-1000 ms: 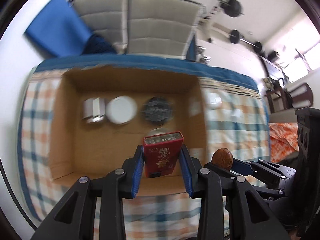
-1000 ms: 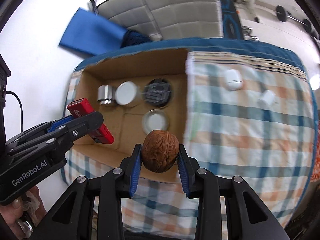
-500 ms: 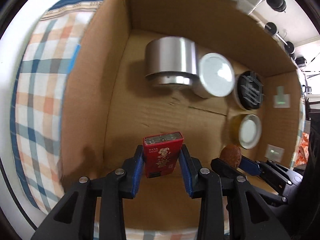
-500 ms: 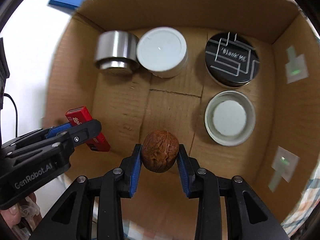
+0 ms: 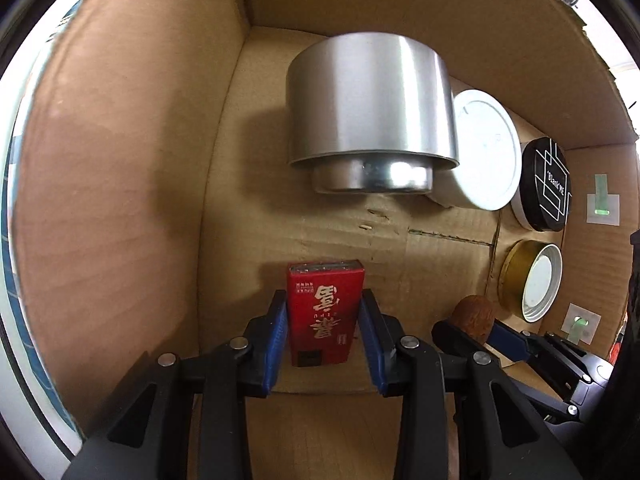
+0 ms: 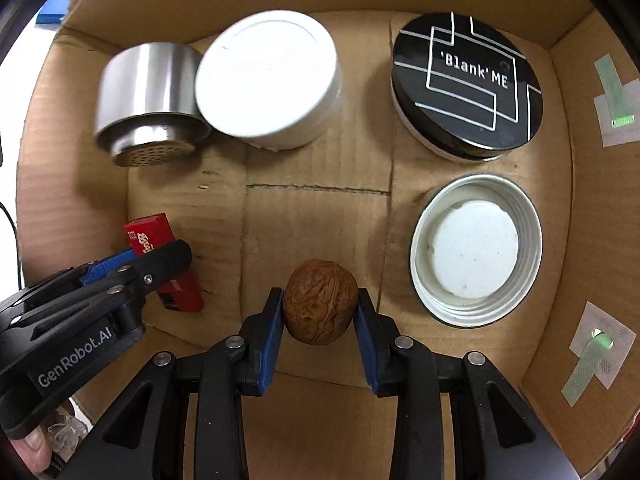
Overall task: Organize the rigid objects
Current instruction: 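Lower both items onto the box floor and open both tools, then move both tools out of the box toward the white items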
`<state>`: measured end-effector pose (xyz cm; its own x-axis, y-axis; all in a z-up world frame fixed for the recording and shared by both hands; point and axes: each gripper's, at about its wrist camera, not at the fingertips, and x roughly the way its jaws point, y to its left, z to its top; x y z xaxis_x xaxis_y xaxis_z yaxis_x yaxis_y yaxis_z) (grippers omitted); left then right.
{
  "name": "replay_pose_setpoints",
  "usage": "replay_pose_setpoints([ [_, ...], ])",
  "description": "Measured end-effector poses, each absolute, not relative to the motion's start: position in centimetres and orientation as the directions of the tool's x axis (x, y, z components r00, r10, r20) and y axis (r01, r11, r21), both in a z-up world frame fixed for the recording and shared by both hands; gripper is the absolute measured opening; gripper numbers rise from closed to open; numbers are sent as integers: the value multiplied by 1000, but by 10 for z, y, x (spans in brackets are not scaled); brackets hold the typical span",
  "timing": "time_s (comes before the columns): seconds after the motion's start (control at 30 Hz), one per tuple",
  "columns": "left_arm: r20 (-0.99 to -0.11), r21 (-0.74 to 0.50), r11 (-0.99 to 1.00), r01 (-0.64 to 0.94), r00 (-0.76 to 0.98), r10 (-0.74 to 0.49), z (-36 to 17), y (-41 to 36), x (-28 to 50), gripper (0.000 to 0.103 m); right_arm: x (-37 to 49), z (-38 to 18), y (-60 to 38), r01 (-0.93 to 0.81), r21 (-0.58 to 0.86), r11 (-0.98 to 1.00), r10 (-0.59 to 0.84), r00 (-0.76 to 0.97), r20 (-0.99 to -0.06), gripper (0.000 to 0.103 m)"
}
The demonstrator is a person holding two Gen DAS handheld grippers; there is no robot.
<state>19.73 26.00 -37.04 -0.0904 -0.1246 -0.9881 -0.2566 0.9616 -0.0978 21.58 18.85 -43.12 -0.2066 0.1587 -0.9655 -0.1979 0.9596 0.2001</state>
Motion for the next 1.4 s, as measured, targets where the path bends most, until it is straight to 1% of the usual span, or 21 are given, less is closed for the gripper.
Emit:
replay_pose_setpoints([
  [0.23, -983, -86, 959, -269, -137, -127, -368, 255, 198, 33, 224, -436, 196, -197, 192, 961, 146, -227, -963, 38],
  [0.3, -978, -100, 952, -288, -145, -147, -363, 258, 199, 38, 226, -436, 197, -199, 190, 961, 143, -231, -962, 40],
  [0.33, -978, -119, 949, -291, -132, -163, -358, 259, 198, 44, 226, -433, 197, -201, 188, 961, 141, -228, -963, 45],
  [0.37, -980, -121, 948, -293, -116, -161, -351, 260, 198, 47, 226, -427, 197, -211, 203, 956, 155, -224, -962, 50],
  [0.4, -981, -130, 947, -293, -102, -166, -343, 260, 198, 49, 225, -424, 196, -216, 201, 955, 154, -217, -964, 52],
  [0.47, -982, -141, 949, -281, -84, -170, -331, 258, 197, 54, 223, -415, 194, -223, 198, 954, 153, -203, -967, 60],
  [0.5, -984, -138, 951, -276, -73, -164, -324, 256, 197, 56, 222, -411, 193, -226, 199, 954, 155, -198, -968, 61],
  [0.57, -988, -132, 954, -267, -42, -149, -309, 252, 193, 63, 220, -401, 190, -235, 190, 953, 149, -181, -972, 62],
  [0.63, -991, -125, 956, -265, -11, -132, -295, 249, 188, 65, 218, -391, 186, -243, 182, 953, 144, -164, -976, 63],
  [0.7, -992, -123, 957, -261, 14, -124, -282, 244, 183, 70, 217, -381, 183, -248, 176, 952, 143, -145, -979, 67],
  [0.77, -992, -127, 958, -257, 37, -122, -272, 241, 178, 83, 213, -370, 177, -257, 161, 953, 134, -117, -984, 74],
  [0.8, -992, -121, 960, -254, 47, -113, -265, 239, 174, 87, 212, -365, 175, -262, 153, 953, 130, -105, -986, 76],
  [0.83, -993, -117, 961, -250, 56, -107, -259, 239, 172, 89, 211, -359, 172, -263, 148, 953, 127, -94, -987, 79],
  [0.93, -994, -98, 967, -235, 76, -82, -247, 237, 167, 90, 206, -346, 160, -256, 150, 955, 137, -69, -988, 92],
  [0.97, -994, -96, 968, -231, 79, -80, -243, 235, 164, 96, 205, -341, 157, -255, 152, 955, 141, -62, -988, 96],
  [1.03, -993, -96, 969, -229, 84, -79, -237, 233, 156, 103, 203, -333, 150, -257, 148, 955, 141, -43, -989, 98],
  [1.4, -983, -91, 969, -231, 174, -51, -191, 208, 145, 103, 193, -282, 117, -272, 163, 948, 179, 33, -983, 100],
])
